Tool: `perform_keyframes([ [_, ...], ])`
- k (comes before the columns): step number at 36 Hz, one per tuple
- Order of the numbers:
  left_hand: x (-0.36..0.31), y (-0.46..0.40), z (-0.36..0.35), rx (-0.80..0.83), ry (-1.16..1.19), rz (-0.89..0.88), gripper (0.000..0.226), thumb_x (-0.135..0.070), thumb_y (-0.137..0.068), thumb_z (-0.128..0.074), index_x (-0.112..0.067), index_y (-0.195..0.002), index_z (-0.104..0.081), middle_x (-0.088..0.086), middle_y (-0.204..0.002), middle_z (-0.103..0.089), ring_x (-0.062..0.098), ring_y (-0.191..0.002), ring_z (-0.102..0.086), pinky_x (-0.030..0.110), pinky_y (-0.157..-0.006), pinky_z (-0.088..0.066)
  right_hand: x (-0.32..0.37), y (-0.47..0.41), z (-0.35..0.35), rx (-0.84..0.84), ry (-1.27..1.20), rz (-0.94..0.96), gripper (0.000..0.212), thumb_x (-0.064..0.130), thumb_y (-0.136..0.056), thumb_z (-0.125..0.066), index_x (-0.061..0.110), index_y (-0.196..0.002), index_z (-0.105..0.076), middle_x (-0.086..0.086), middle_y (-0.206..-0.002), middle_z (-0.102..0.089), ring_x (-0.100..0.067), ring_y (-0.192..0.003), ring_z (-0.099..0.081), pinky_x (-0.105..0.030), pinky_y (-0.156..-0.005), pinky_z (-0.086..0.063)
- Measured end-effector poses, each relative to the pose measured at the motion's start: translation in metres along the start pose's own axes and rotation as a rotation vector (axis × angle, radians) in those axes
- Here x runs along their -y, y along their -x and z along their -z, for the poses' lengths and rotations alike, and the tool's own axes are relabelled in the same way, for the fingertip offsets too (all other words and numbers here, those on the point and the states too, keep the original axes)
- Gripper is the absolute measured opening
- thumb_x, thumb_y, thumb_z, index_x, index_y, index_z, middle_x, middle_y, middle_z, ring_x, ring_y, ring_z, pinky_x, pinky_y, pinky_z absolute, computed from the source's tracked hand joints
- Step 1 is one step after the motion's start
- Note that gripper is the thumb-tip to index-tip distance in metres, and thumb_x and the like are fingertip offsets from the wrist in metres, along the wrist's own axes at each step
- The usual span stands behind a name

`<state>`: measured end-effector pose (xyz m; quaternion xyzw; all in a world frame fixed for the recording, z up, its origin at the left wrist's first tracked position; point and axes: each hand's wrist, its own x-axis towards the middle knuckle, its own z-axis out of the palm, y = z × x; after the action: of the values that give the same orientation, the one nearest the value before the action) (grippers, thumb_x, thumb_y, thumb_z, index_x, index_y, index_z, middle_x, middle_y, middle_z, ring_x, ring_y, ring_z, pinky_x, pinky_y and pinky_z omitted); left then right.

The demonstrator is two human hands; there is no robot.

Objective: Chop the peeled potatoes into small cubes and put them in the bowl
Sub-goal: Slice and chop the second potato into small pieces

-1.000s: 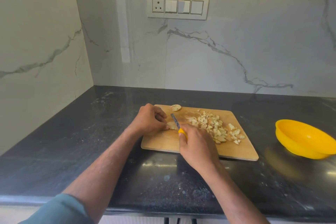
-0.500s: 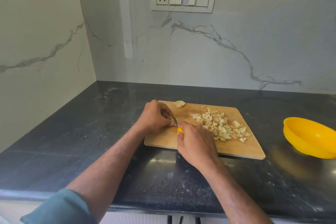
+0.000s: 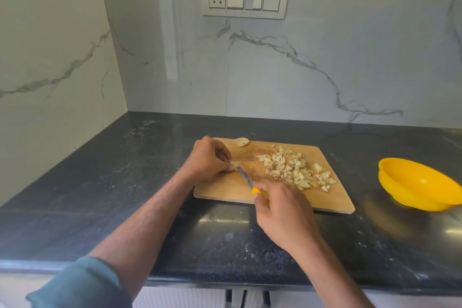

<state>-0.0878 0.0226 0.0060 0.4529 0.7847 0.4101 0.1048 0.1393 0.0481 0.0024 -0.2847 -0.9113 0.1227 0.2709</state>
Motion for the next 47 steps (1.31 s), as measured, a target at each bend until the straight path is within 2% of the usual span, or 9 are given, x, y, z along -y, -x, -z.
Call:
perform_keyframes([
  [2,-0.001,0.0,0.001,0.007,0.008,0.008,0.024,-0.009,-0.07,-0.093,-0.012,-0.088,-0.078,0.0,-0.077,-0.076,0.007,-0.072,-0.074,0.026,-0.077,-0.063,0.0,-0.001,0.005,-0.059,-0.04,-0.032,0.029,0.026,-0.099,-0.057,0.021,-0.125,-0.068,0.01,-0.102,-0.075,-0.001,-0.069,-0.062,-0.007,-0.057,-0.037],
  [7,-0.001,0.001,0.001,0.006,0.015,0.026,0.024,-0.011,-0.069,-0.094,-0.013,-0.087,-0.078,0.0,-0.076,-0.076,0.007,-0.071,-0.074,0.027,-0.077,-0.063,0.003,-0.018,-0.001,-0.116,-0.069,-0.041,0.028,0.027,-0.1,-0.055,0.019,-0.124,-0.068,0.005,-0.097,-0.075,-0.011,-0.076,-0.067,-0.023,-0.063,-0.054],
  [12,0.0,0.001,0.003,-0.003,0.034,0.024,0.025,-0.01,-0.066,-0.095,-0.012,-0.084,-0.078,0.002,-0.073,-0.076,0.009,-0.07,-0.074,0.028,-0.076,-0.063,0.007,-0.037,-0.023,-0.079,0.019,-0.036,0.029,0.031,-0.1,-0.052,0.021,-0.123,-0.067,0.005,-0.09,-0.073,-0.011,-0.066,-0.058,-0.018,-0.052,-0.036],
  [18,0.001,0.002,0.006,0.023,0.068,0.011,0.025,0.0,-0.067,-0.093,-0.004,-0.086,-0.077,0.004,-0.071,-0.076,0.01,-0.069,-0.075,0.023,-0.074,-0.061,0.01,-0.04,-0.031,-0.047,0.08,-0.01,0.033,0.034,-0.102,-0.049,0.027,-0.131,-0.062,0.005,-0.094,-0.074,-0.015,-0.075,-0.065,-0.016,-0.047,-0.022],
  [23,0.0,0.003,0.007,0.03,0.077,0.003,0.022,0.003,-0.068,-0.09,-0.006,-0.083,-0.077,0.003,-0.069,-0.076,0.009,-0.067,-0.075,0.015,-0.069,-0.058,0.014,-0.038,-0.03,-0.048,0.108,0.004,0.033,0.034,-0.103,-0.047,0.029,-0.132,-0.06,0.007,-0.091,-0.073,-0.008,-0.062,-0.044,-0.011,-0.046,-0.016],
  [29,-0.003,0.005,0.007,0.023,0.083,-0.006,0.023,0.004,-0.069,-0.089,-0.014,-0.074,-0.076,-0.002,-0.064,-0.075,0.009,-0.065,-0.074,0.015,-0.068,-0.057,0.016,-0.038,-0.027,-0.003,0.124,0.001,0.032,0.031,-0.103,-0.048,0.028,-0.132,-0.06,0.006,-0.097,-0.074,-0.014,-0.08,-0.067,-0.022,-0.057,-0.034],
  [36,-0.002,0.005,0.004,0.008,0.09,0.011,0.022,0.003,-0.069,-0.09,-0.013,-0.075,-0.076,-0.002,-0.066,-0.075,0.011,-0.067,-0.075,0.016,-0.08,-0.057,0.016,-0.038,-0.028,0.028,0.105,0.004,0.03,0.027,-0.101,-0.052,0.025,-0.129,-0.061,0.004,-0.098,-0.073,-0.017,-0.083,-0.067,-0.028,-0.063,-0.043],
  [40,0.001,0.003,0.004,-0.001,0.085,0.02,0.021,0.002,-0.069,-0.091,-0.006,-0.081,-0.077,0.003,-0.07,-0.076,0.01,-0.067,-0.075,0.016,-0.071,-0.057,0.015,-0.033,-0.028,0.018,0.12,0.026,0.029,0.026,-0.101,-0.052,0.025,-0.128,-0.062,0.005,-0.095,-0.072,-0.013,-0.072,-0.055,-0.026,-0.061,-0.039],
  [47,0.004,-0.001,0.002,-0.031,0.026,0.007,0.021,-0.005,-0.071,-0.092,-0.01,-0.084,-0.077,0.001,-0.073,-0.076,0.007,-0.069,-0.074,0.024,-0.075,-0.062,0.008,-0.01,-0.022,0.012,0.063,0.038,0.031,0.028,-0.1,-0.053,0.025,-0.13,-0.061,0.009,-0.099,-0.072,-0.01,-0.081,-0.064,-0.021,-0.065,-0.048],
])
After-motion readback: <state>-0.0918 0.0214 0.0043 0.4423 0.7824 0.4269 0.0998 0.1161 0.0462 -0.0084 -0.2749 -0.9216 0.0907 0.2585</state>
